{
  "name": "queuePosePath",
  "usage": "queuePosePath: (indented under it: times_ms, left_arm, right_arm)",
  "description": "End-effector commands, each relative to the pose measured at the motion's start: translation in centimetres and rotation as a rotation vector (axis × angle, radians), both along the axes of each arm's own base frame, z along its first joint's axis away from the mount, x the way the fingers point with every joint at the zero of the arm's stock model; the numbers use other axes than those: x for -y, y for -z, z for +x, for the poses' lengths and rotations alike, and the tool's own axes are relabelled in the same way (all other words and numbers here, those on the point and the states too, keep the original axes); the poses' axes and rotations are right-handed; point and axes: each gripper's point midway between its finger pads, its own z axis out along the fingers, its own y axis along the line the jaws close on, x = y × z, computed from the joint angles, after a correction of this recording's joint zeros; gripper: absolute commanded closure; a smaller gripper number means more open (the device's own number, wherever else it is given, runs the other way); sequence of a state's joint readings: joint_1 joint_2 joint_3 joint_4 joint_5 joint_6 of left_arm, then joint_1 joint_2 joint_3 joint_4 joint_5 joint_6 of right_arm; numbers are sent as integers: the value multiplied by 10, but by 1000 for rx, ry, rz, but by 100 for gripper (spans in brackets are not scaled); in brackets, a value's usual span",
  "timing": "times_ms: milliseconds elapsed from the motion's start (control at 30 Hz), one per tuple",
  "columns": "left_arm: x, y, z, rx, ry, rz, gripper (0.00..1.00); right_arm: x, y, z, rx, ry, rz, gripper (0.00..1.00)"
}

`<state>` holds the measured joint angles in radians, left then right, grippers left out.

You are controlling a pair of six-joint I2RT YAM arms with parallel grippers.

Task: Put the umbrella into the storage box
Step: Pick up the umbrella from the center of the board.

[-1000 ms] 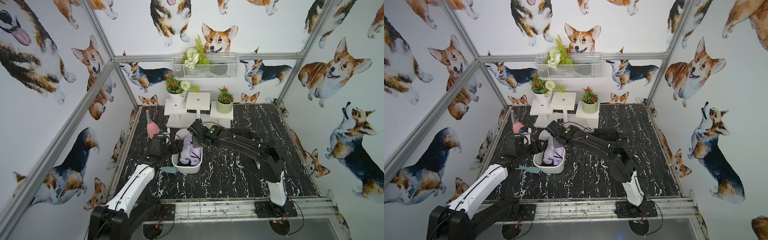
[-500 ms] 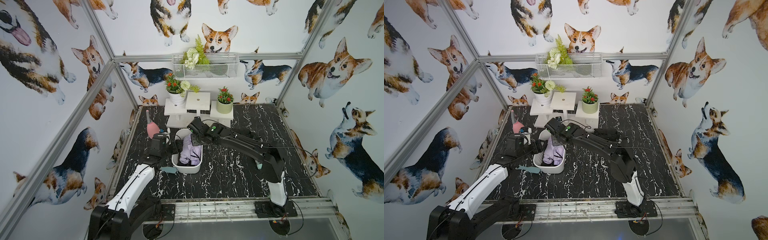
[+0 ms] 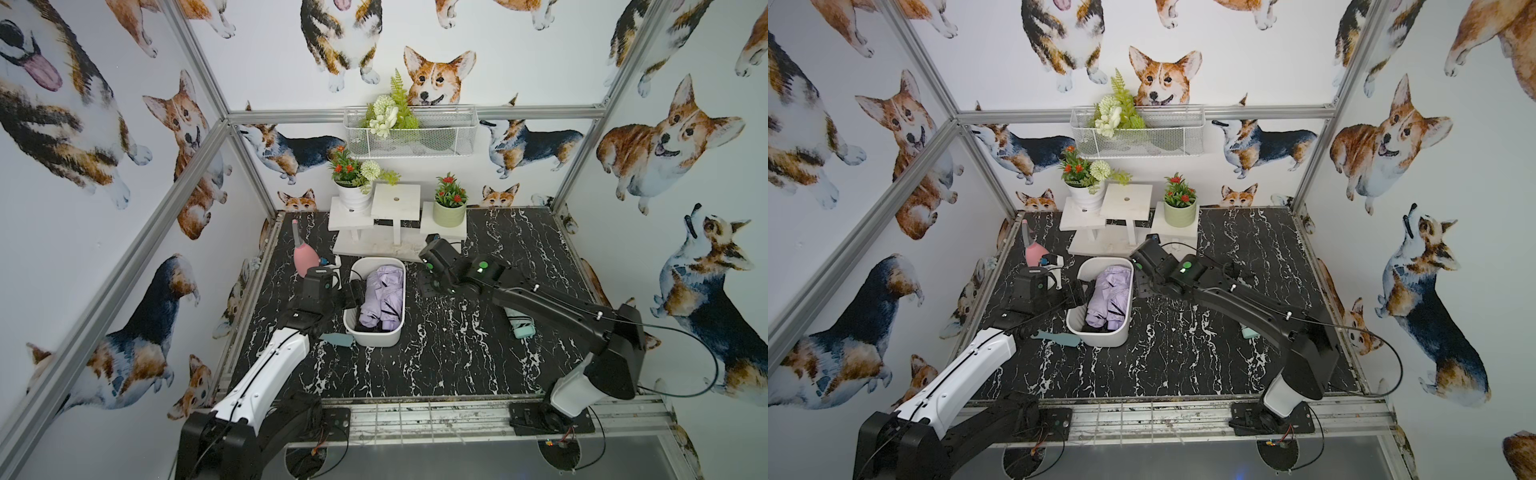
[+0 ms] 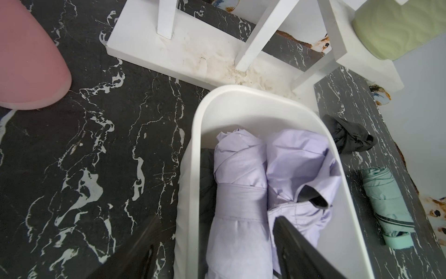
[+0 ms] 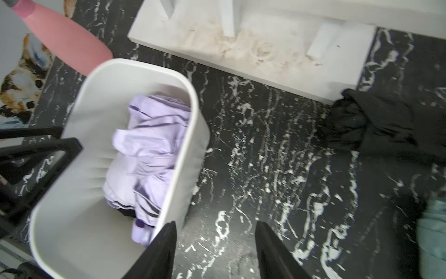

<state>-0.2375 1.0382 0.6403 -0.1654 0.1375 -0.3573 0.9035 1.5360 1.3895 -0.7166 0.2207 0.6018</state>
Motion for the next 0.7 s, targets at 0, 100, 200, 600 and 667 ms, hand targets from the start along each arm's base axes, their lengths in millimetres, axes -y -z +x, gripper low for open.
queuePosePath:
  times_ms: [0,100,200,600,667]
  left_arm:
    - [2,-4,0,13,17,14,21]
    - [3,-5,0,14,21,13,21]
    - [4,-5,1,15,26,10,21]
    - [9,-1,3,6,43,0,21]
    - [9,1,2,6,42,1,21]
  right_arm:
    - [45,12,-5,-42,16,-47,41]
    - [96,29,-1,-78,87,-98,39]
    - [161,53,4,-131,198,-198,33]
    - [246,119,22,-336,362,-381,19]
    - [250,130,30,-369,359,-422,17]
